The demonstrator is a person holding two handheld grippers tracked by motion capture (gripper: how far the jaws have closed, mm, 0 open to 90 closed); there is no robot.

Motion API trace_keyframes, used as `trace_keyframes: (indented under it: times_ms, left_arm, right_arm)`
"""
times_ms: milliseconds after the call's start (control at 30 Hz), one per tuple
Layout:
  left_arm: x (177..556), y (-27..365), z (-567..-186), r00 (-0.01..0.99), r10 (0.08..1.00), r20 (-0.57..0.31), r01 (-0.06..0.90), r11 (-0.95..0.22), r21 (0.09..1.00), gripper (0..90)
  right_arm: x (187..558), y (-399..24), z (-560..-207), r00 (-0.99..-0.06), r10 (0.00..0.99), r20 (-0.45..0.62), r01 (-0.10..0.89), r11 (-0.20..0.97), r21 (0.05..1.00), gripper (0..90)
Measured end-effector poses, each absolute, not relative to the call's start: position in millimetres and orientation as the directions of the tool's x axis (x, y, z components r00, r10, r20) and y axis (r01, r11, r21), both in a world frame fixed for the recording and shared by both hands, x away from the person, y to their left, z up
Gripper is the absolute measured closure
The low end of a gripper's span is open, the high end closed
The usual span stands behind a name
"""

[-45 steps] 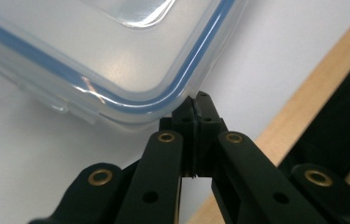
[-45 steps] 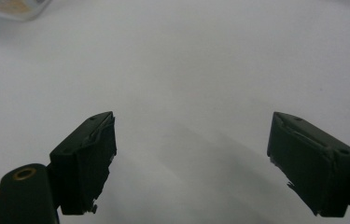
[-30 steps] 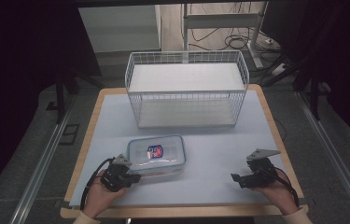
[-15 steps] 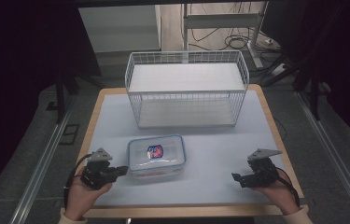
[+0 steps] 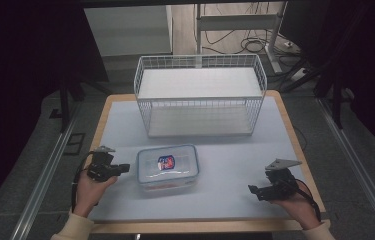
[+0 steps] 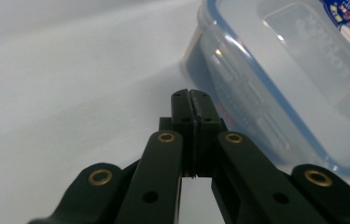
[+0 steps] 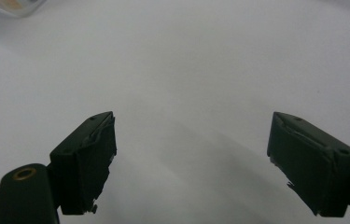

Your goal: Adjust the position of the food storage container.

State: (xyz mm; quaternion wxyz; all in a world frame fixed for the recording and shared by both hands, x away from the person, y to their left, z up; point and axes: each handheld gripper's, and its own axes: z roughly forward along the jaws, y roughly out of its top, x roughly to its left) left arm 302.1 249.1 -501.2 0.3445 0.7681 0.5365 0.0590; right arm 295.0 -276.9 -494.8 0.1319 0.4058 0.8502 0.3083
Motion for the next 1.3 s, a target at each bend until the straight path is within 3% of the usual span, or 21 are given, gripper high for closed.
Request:
trace_keyframes:
  times_ms: [600, 1033, 1300]
  left_arm:
    - [321, 228, -508, 0.433, 0.849, -0.302, 0.792, -0.198, 0.578, 89.8]
    - [333, 177, -502, 0.511, 0.811, -0.287, 0.762, -0.272, 0.588, 89.8]
    - [332, 166, -503, 0.534, 0.791, -0.298, 0.757, -0.29, 0.585, 89.8]
  right_arm:
    - [296, -277, -495, -0.633, 0.773, 0.025, 0.611, 0.48, 0.629, 15.4]
    - [296, -278, -495, -0.635, 0.772, 0.021, 0.609, 0.484, 0.628, 15.4]
    - [296, -278, -495, -0.633, 0.774, 0.022, 0.61, 0.48, 0.63, 15.5]
